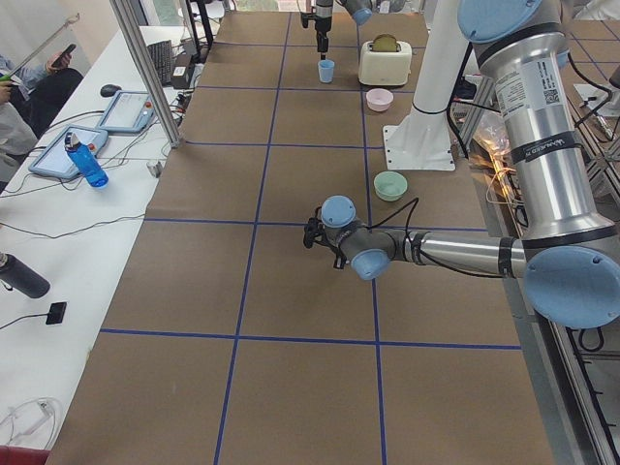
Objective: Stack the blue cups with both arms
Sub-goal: 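Grasp the right cup's rim while lowering the left gripper onto the other blue cup, then carry the blue cup with the left gripper to the table center, then release the cup at center with the left gripper while the right lifts its cup, then move the right gripper's cup over the center cup while the left withdraws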
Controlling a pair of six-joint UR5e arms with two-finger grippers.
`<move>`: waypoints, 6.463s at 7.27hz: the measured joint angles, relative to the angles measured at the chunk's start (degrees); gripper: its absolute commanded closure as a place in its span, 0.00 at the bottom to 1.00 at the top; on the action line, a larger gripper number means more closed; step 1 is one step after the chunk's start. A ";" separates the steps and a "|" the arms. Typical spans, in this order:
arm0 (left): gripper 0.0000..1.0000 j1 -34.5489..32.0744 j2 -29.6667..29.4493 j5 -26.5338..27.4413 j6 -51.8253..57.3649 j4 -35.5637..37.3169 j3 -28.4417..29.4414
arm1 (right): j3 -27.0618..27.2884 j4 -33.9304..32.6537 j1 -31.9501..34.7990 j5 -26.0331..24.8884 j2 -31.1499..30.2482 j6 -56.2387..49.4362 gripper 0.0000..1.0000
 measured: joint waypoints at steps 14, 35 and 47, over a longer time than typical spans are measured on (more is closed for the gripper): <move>1.00 -3.99 -42.27 -3.51 -5.21 44.41 -0.27 | -0.47 0.00 -0.02 0.04 0.02 -0.15 0.09; 0.92 12.46 -66.38 13.63 -23.68 34.19 25.13 | -3.00 -0.81 -0.40 2.60 4.11 -0.79 1.00; 0.13 1.19 -58.70 7.02 -5.71 45.40 12.58 | -2.08 -36.35 1.37 6.47 37.15 2.46 1.00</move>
